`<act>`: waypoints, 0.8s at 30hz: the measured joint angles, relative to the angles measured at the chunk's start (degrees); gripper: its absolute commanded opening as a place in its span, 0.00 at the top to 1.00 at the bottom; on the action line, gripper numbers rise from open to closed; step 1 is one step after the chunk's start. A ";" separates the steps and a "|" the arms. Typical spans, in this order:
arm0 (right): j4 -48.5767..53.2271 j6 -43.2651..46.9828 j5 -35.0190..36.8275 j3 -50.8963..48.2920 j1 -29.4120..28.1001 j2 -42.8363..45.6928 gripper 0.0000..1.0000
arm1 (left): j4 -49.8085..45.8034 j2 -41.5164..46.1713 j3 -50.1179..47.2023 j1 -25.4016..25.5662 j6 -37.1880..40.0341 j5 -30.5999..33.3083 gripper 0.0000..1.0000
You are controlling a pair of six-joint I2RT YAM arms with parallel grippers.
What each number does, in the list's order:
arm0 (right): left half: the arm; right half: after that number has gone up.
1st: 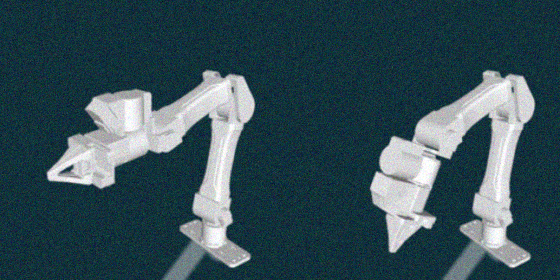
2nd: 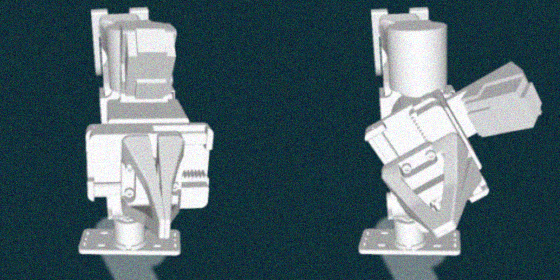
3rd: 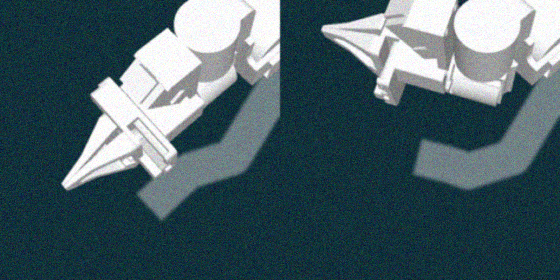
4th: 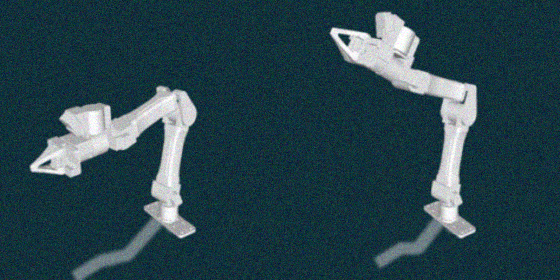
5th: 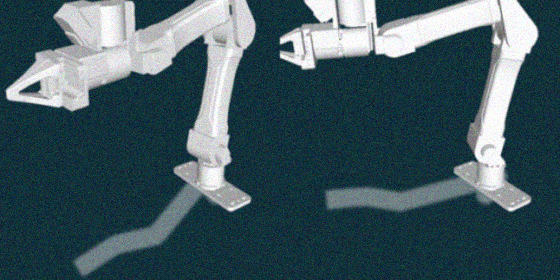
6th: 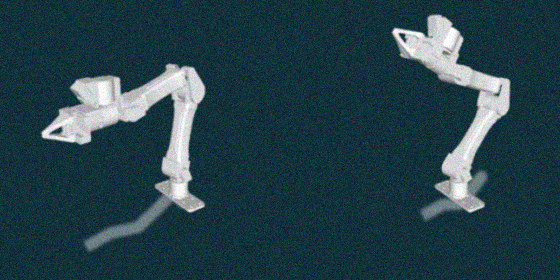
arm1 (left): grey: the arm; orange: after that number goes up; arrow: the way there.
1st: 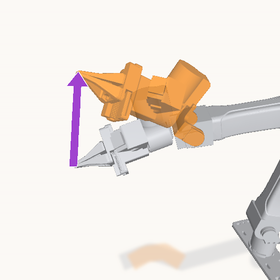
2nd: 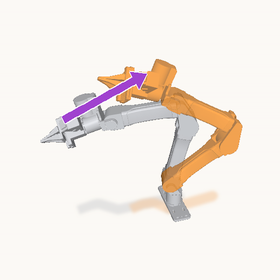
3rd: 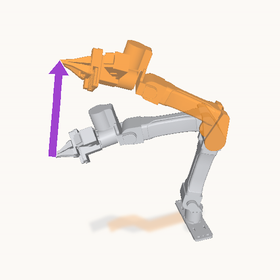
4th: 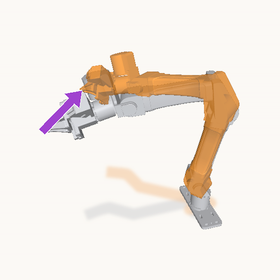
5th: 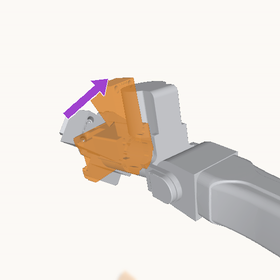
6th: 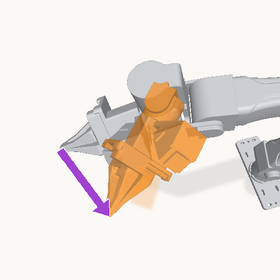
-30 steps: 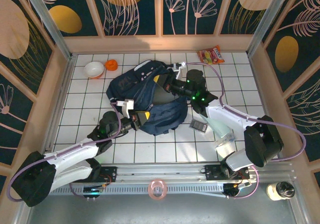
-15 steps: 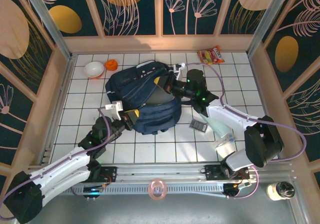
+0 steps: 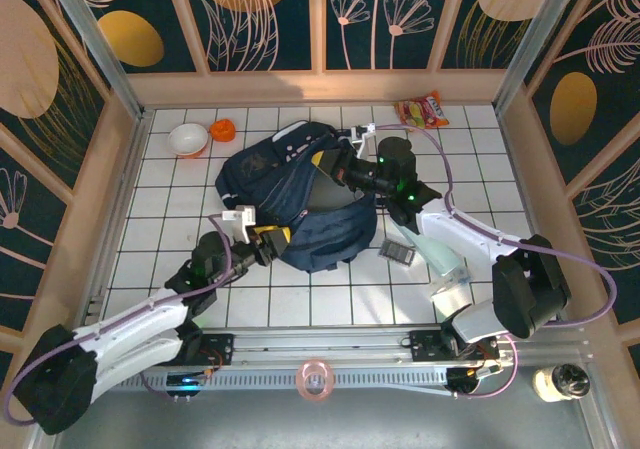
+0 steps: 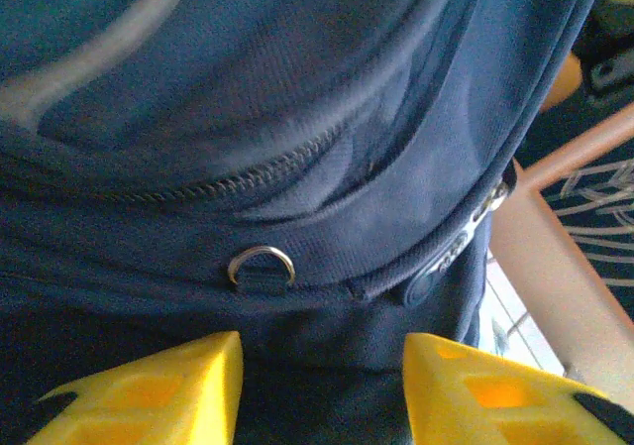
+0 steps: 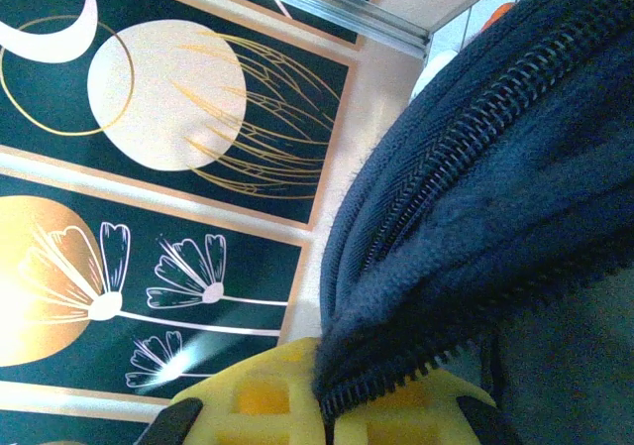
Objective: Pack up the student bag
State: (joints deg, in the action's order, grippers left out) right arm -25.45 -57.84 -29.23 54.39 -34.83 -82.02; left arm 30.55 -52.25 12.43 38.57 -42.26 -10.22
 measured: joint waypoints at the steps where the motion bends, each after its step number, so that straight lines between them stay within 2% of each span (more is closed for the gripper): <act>1: 0.04 0.02 0.00 0.00 -0.13 0.00 1.00 | 0.57 -1.46 0.13 0.00 -0.15 -0.83 0.48; 4: 0.52 0.02 0.04 -0.04 -0.52 0.00 0.97 | 2.08 -4.52 0.87 0.00 -0.24 -1.57 0.47; 10: 0.79 -0.50 2.21 -2.38 -0.81 0.92 0.67 | 5.84 -8.22 2.05 0.00 0.00 -1.55 0.48; 15: -0.02 -1.70 3.63 -5.49 -2.86 1.62 0.59 | 7.82 -10.14 2.25 0.02 0.72 -1.53 0.48; 18: -1.14 -3.06 3.82 -7.02 -4.26 0.96 0.62 | 9.22 -10.82 2.25 0.00 0.87 -1.57 0.47; 22: -2.89 -4.22 4.61 -6.99 -5.05 -1.55 0.87 | 9.86 -10.73 2.25 0.00 0.83 -1.60 0.45; 24: -3.26 -4.81 5.25 -6.99 -5.11 -2.47 0.96 | 9.92 -10.01 2.16 0.00 0.35 -1.60 0.43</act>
State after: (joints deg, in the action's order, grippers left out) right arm -28.71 -62.65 -23.99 47.40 -39.94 -84.49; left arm 40.47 -62.26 14.59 38.57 -41.91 -11.81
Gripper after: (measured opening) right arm 0.116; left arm 0.552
